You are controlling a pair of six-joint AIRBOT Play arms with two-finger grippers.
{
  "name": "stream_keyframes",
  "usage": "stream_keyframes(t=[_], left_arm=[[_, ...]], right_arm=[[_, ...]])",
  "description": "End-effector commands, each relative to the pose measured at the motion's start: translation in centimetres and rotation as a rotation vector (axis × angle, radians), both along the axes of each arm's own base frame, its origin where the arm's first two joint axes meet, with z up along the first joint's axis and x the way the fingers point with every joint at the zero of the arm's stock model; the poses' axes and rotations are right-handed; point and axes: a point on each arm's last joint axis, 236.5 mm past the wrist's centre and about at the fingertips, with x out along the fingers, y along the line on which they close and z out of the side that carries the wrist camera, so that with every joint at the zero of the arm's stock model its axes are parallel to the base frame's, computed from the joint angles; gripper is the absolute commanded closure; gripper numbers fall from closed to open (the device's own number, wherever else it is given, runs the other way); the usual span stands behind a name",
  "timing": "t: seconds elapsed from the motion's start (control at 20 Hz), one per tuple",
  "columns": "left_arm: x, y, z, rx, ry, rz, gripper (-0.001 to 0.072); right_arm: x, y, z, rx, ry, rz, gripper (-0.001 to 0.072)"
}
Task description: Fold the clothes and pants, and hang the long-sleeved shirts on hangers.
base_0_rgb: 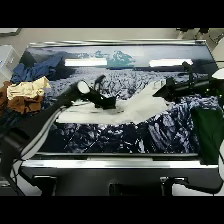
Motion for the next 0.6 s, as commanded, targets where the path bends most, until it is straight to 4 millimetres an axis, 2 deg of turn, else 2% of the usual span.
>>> stream_keyframes(t=[0.0,0.1,0.2,0.3,0.4,0.45,0.55], left_arm=[[-2.7,-4.6,-3.0,-0.041,0.081,0.005,0.0685],[-4.3,-6.4,-3.9,-0.037,0.086,-0.016,0.0685],[-5.2,-9.0,-4.1,-0.079,0.124,0.047,0.0685],[-5.8,-13.3,-2.6,-0.216,0.162,0.151,0.0685],[-6.6,-16.8,-1.0,-0.316,0.175,0.232,0.0686],[-6.7,-17.7,-0.6,-0.340,0.166,0.260,0.0686],[-6.3,-17.9,-0.4,-0.351,0.149,0.283,0.0686]], right_arm=[[-2.0,2.6,3.2,-0.040,-0.063,0.023,0.0664],[-2.8,3.6,4.5,-0.039,-0.087,0.035,0.0664],[-3.7,4.2,5.5,-0.036,-0.097,0.037,0.0664],[-4.2,4.4,6.6,-0.036,-0.113,0.022,0.0663],[-4.2,3.8,6.9,-0.072,-0.135,-0.008,0.0663],[-4.1,3.3,6.7,-0.097,-0.137,-0.023,0.0663],[-3.9,2.7,6.2,-0.129,-0.135,-0.031,0.0663]])
